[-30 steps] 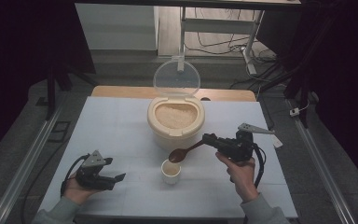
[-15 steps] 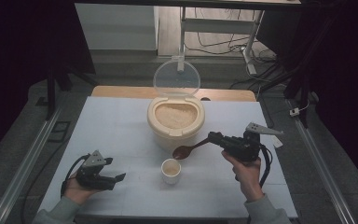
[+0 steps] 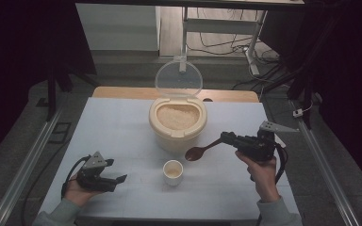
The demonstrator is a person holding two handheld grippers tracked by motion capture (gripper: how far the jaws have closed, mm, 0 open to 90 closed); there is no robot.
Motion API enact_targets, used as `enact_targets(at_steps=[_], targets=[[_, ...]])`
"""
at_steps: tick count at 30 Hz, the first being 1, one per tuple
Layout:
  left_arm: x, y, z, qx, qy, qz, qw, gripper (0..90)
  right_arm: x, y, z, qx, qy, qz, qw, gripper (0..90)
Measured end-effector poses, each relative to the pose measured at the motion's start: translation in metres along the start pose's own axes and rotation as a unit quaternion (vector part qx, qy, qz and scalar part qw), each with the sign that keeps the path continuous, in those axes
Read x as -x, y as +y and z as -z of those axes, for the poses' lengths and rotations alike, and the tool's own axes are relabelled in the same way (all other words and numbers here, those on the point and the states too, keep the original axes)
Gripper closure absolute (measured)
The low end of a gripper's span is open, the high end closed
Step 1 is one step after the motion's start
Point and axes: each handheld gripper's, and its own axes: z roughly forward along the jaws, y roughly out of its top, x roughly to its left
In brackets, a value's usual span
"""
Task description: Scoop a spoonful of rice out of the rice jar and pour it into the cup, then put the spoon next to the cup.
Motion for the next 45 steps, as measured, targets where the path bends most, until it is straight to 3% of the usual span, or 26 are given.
enact_targets(at_steps=[3,10,19,28,34,37,38,41,45], targets=[[0.0,0.0,0.0,0.0,0.0,0.0,1.0,18.5,-0.001,0.003,0.003,-0.011,-0.004,0.01,0.9999,82.9],[0.0,0.0,0.002,0.003,0.001,-0.001,1.0,18.5,0.0,0.003,0.002,-0.06,0.01,0.018,0.998,82.9],[0.0,0.001,0.0,0.0,0.0,-0.003,1.0,18.5,-0.002,-0.001,-0.01,-0.136,0.028,0.026,0.99,82.9],[0.0,0.001,0.0,0.0,-0.003,-0.003,1.0,18.5,-0.006,-0.005,-0.026,-0.203,0.055,0.029,0.9772,82.8],[-0.002,0.001,-0.001,-0.002,-0.004,-0.002,1.0,18.5,-0.006,-0.011,-0.046,-0.256,0.077,0.025,0.9632,82.7],[-0.001,0.0,-0.001,-0.002,-0.004,-0.002,1.0,18.5,-0.004,-0.016,-0.056,-0.277,0.069,0.027,0.9579,82.4],[-0.001,0.0,-0.001,-0.001,-0.004,-0.002,1.0,18.5,-0.002,-0.017,-0.059,-0.279,0.066,0.028,0.9575,82.2],[-0.001,0.0,0.0,-0.001,-0.002,-0.003,1.0,18.5,0.0,-0.019,-0.063,-0.27,0.057,0.023,0.9608,81.0],[0.0,0.0,-0.001,-0.003,-0.002,-0.004,1.0,18.5,0.006,-0.023,-0.066,-0.26,0.021,0.031,0.9648,76.3]])
